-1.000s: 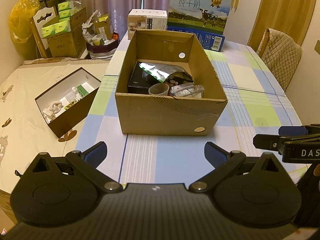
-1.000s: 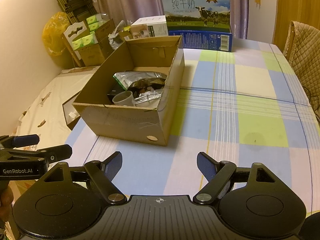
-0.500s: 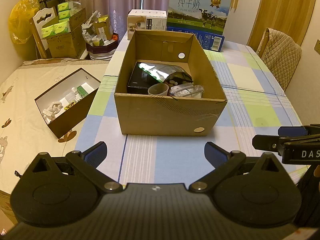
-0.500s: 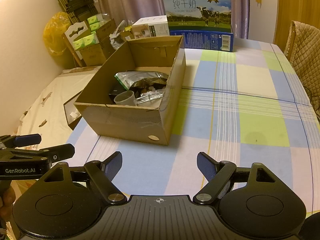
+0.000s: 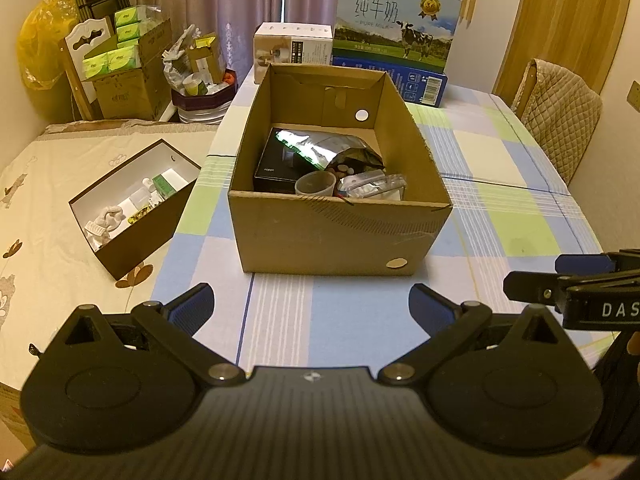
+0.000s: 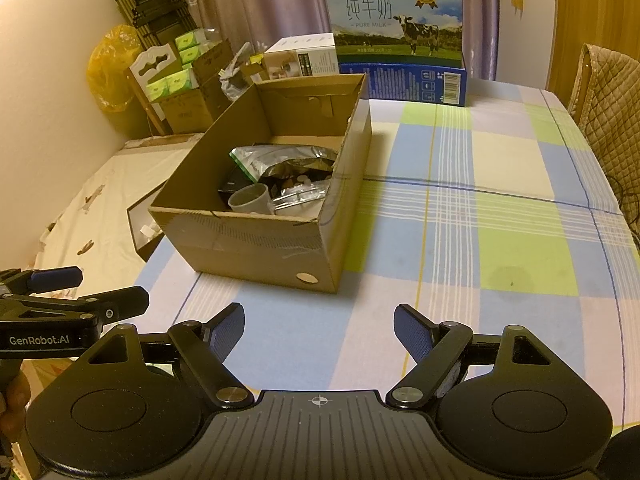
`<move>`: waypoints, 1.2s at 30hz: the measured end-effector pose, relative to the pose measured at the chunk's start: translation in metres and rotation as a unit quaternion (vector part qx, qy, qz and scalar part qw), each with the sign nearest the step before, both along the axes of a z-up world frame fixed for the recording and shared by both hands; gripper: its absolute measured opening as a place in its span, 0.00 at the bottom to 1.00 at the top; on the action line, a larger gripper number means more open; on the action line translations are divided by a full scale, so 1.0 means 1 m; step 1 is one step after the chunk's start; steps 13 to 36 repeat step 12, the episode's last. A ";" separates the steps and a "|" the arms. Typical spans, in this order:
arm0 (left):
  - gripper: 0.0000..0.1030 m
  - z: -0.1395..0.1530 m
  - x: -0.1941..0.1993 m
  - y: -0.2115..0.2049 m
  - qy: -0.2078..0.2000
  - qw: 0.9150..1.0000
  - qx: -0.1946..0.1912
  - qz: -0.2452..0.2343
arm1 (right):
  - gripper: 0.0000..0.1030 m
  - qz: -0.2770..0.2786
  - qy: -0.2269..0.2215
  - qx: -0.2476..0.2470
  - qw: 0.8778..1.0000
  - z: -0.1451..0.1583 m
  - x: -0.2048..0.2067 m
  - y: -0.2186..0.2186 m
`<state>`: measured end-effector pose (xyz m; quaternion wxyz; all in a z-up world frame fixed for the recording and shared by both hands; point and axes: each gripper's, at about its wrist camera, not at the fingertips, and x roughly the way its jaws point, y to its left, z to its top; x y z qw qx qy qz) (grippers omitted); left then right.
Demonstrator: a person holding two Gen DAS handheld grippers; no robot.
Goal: Organize objects
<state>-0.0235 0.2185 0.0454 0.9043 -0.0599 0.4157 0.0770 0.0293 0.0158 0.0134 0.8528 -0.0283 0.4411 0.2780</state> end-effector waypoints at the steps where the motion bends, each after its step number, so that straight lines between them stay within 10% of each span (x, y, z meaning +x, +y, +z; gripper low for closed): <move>1: 0.99 0.000 0.000 0.000 0.000 1.000 0.000 0.000 | 0.77 0.000 0.000 0.000 1.000 0.000 0.000 0.000; 36: 0.99 0.002 -0.001 -0.002 -0.009 1.000 -0.006 -0.005 | 0.77 0.000 -0.001 -0.001 1.000 0.000 0.002 -0.002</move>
